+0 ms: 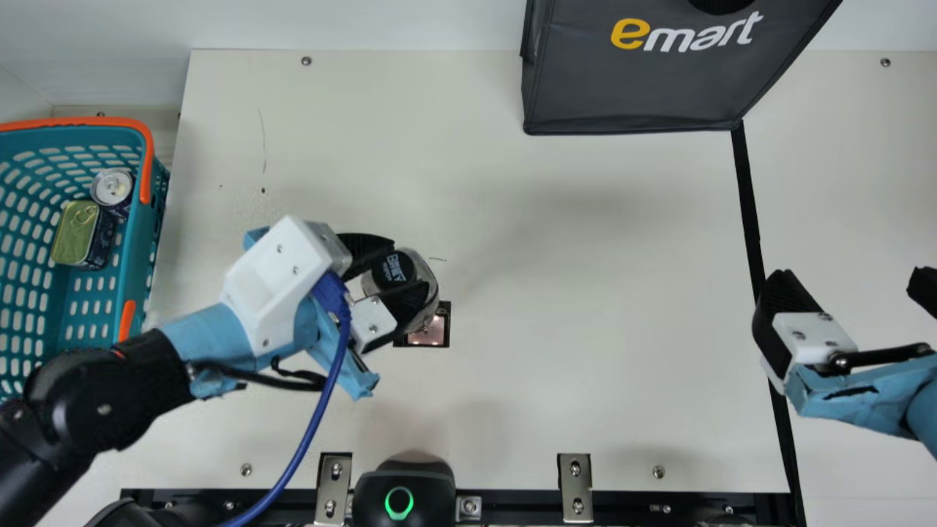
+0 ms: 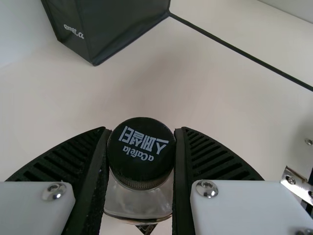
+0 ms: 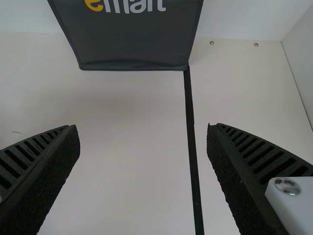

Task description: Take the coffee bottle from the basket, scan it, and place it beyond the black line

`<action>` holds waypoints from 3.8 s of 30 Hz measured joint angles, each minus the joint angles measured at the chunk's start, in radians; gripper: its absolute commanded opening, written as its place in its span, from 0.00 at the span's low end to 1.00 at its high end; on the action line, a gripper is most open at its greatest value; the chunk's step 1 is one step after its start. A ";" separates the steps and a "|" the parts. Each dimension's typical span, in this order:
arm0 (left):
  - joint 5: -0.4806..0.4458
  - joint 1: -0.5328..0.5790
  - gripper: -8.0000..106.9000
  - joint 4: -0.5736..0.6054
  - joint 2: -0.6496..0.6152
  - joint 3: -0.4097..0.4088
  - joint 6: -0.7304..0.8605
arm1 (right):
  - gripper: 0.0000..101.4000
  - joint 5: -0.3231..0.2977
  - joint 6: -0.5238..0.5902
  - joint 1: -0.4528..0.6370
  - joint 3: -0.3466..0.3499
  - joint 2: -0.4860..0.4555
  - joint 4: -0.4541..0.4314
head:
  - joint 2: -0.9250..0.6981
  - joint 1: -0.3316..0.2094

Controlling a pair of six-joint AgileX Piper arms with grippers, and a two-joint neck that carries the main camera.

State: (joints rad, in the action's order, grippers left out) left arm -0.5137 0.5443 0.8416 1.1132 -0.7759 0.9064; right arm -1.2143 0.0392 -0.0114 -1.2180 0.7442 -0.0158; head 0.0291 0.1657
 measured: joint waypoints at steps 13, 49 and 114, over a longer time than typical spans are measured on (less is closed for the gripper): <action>-0.273 -0.305 0.16 0.351 0.104 0.022 0.521 | 0.90 0.001 0.000 0.000 0.000 0.000 0.000 | 0.000 0.000; -0.452 -0.262 0.16 0.367 0.036 0.059 0.660 | 0.90 0.000 0.000 0.000 0.000 0.000 0.000 | 0.000 0.000; 0.015 0.131 0.16 0.272 0.564 -0.414 0.405 | 0.90 -0.001 0.000 0.000 0.000 0.000 0.000 | 0.000 0.000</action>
State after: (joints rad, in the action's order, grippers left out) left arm -0.4987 0.6752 1.1132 1.6774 -1.1896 1.3117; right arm -1.2150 0.0392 -0.0114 -1.2180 0.7442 -0.0158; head 0.0291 0.1657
